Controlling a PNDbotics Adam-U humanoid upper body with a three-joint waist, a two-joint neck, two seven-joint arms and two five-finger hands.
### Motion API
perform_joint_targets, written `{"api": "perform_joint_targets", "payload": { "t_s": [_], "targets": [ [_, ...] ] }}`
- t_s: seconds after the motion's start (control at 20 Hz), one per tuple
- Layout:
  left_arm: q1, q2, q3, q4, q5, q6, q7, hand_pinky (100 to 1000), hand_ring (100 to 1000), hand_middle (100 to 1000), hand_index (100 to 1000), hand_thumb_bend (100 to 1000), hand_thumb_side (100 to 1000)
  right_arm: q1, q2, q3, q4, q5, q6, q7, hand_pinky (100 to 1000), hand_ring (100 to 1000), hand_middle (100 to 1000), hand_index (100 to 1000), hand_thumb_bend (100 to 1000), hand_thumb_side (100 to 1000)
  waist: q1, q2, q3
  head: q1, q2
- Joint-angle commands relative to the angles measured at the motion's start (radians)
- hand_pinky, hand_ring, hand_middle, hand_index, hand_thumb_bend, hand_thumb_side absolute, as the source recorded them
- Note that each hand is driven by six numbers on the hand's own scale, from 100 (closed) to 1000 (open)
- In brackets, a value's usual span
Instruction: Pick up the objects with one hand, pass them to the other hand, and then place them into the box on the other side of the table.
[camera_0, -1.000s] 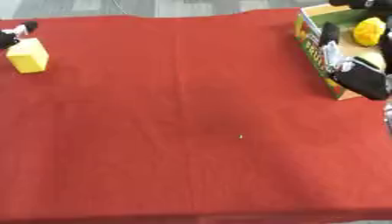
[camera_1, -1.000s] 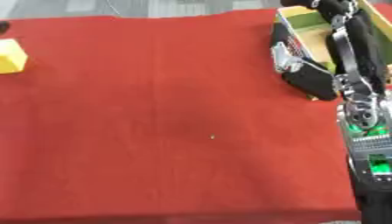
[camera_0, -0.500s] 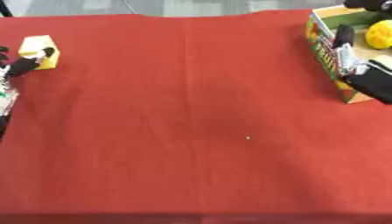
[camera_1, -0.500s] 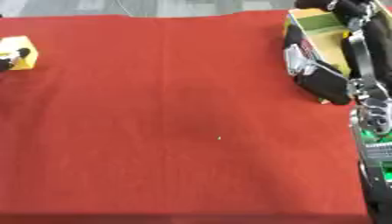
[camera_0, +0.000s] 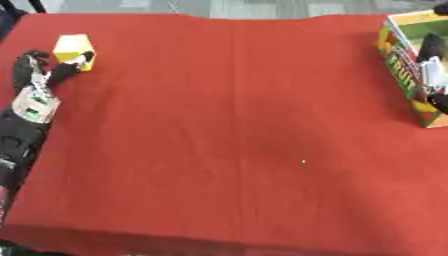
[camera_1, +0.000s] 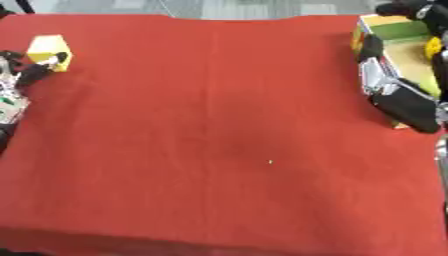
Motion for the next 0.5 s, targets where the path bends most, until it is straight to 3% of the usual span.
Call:
{"api": "perform_joint_targets", "payload": {
  "t_s": [0.05,0.15,0.35,0.45,0.5],
  "targets": [
    [-0.021,0.020,-0.004,-0.003,0.007,-0.002,0.008,735,667,638,756,831,556,-0.009,-0.011,-0.002,-0.014,0.000,-0.001,0.002,759,793,778,741,100,539,-0.007,-0.023,0.000,0.005,0.005],
    [-0.025,0.015,-0.003,0.000,0.009,-0.005,0.016,727,656,625,744,816,554,-0.009,-0.011,-0.002,-0.014,0.000,-0.001,0.002,759,792,778,741,100,539,-0.008,-0.022,0.000,0.005,0.005],
    [-0.034,0.005,-0.002,0.008,0.020,-0.024,0.051,704,618,584,702,666,535,-0.007,-0.010,-0.002,-0.013,-0.002,-0.001,0.002,758,792,778,741,100,540,-0.011,-0.022,-0.001,0.009,0.005],
    [-0.038,0.000,0.001,0.008,0.037,-0.047,0.070,698,605,564,680,508,494,-0.007,-0.010,-0.002,-0.013,-0.003,-0.002,0.002,758,792,777,741,100,540,-0.012,-0.022,-0.001,0.010,0.005],
    [-0.038,-0.001,0.001,0.009,0.048,-0.061,0.078,693,594,550,664,364,440,-0.006,-0.010,-0.002,-0.013,-0.003,-0.002,0.002,758,791,777,741,100,541,-0.013,-0.022,-0.001,0.011,0.005]
  ]
}}
